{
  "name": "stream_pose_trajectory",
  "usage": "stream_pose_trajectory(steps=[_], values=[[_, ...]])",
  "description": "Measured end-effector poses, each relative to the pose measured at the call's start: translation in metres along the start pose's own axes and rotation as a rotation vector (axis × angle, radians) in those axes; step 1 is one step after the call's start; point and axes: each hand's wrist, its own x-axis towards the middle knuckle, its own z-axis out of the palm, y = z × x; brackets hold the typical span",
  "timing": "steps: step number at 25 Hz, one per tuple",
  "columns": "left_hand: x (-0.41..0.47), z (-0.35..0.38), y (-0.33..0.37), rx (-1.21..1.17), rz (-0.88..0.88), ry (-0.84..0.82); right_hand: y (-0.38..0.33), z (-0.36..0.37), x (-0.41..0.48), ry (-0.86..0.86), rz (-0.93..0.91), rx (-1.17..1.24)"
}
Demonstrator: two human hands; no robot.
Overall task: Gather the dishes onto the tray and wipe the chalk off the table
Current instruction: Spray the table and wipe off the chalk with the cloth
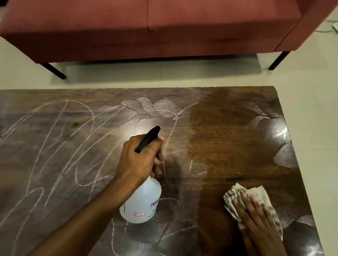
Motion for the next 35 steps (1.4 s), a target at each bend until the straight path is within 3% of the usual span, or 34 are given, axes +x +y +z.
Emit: stream_pose_trajectory(steps=[5, 8, 13, 19, 23, 28, 35], values=[[0.019, -0.026, -0.008, 0.114, 0.035, -0.097, -0.028, -0.016, 0.013, 0.029, 0.133, 0.030], [0.024, -0.045, -0.016, 0.179, 0.099, -0.111, -0.038, -0.020, 0.016, 0.105, 0.118, 0.004], [0.030, -0.069, -0.027, 0.182, 0.064, -0.042, -0.038, -0.024, 0.023, 0.135, 0.082, -0.056], [-0.013, -0.075, -0.043, 0.149, 0.016, -0.173, -0.033, -0.015, 0.018, 0.193, 0.047, -0.113], [-0.058, -0.069, -0.065, 0.253, -0.076, -0.245, -0.030, -0.017, 0.014, 0.052, 0.132, -0.038], [-0.094, -0.058, -0.070, 0.172, -0.049, -0.250, -0.010, -0.002, -0.003, -0.082, 0.157, 0.021], [-0.098, -0.040, -0.079, 0.241, 0.036, -0.230, -0.013, -0.001, -0.003, -0.093, 0.186, 0.089]])
